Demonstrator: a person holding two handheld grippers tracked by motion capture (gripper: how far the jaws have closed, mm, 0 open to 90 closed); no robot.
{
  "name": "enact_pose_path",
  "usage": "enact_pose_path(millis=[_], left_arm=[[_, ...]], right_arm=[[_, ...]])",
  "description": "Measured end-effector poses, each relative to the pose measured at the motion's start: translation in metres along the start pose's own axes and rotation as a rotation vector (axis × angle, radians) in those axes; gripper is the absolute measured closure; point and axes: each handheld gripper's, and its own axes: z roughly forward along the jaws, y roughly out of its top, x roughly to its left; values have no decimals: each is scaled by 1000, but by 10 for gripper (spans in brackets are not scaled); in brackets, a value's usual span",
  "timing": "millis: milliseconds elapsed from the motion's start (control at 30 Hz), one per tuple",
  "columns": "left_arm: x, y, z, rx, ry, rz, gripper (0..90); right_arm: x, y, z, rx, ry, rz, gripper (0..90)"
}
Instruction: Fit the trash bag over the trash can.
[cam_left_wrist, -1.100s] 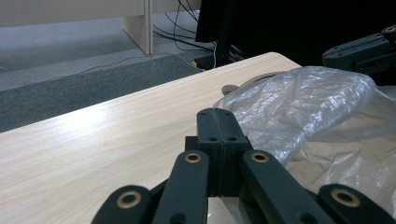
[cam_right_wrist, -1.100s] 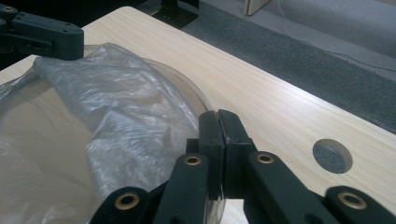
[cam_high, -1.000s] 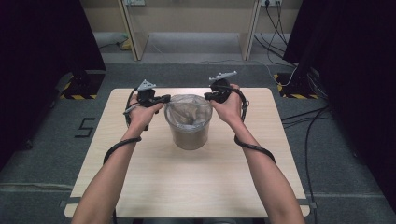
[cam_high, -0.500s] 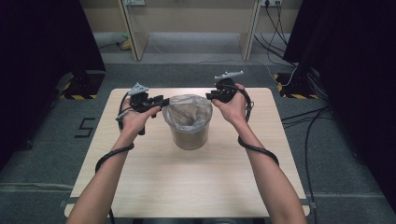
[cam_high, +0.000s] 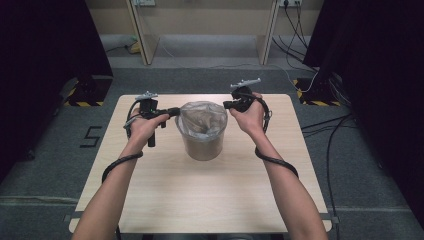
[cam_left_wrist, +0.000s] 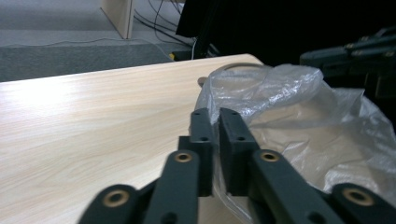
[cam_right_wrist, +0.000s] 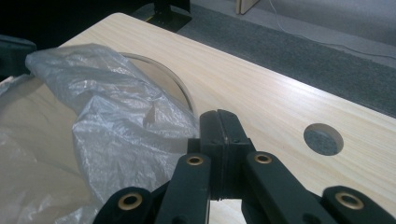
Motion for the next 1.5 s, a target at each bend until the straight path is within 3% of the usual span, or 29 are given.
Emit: enact_pose_path(millis=[300, 533, 633, 733, 867, 1000, 1100, 1300, 1500], left_arm=[[-1, 8, 8, -7, 55, 62, 896], [1, 9, 18, -9, 71, 81, 894], [0, 10, 19, -12, 78, 94, 893], [0, 10, 18, -13, 82, 94, 888], [2, 9, 18, -10, 86, 94, 864], [2, 9, 19, -8, 88, 92, 860], [2, 9, 19, -7, 85, 97, 865], [2, 10, 20, -14, 87, 105, 861], [2, 10, 23, -13, 84, 112, 856]], right_arm=[[-2, -7, -2, 19, -16, -17, 900], [-4, -10, -6, 25, -12, -17, 900], [-4, -3, -15, -32, -19, 6, 778], [-3, 4, -20, -67, 13, 12, 673], [2, 6, -14, -19, 59, -3, 621], [2, 1, -5, 22, 80, 4, 775], [0, -2, -3, 24, 83, 14, 866], [0, -1, -6, 3, 79, 14, 900], [1, -2, -6, 19, 50, -21, 900]])
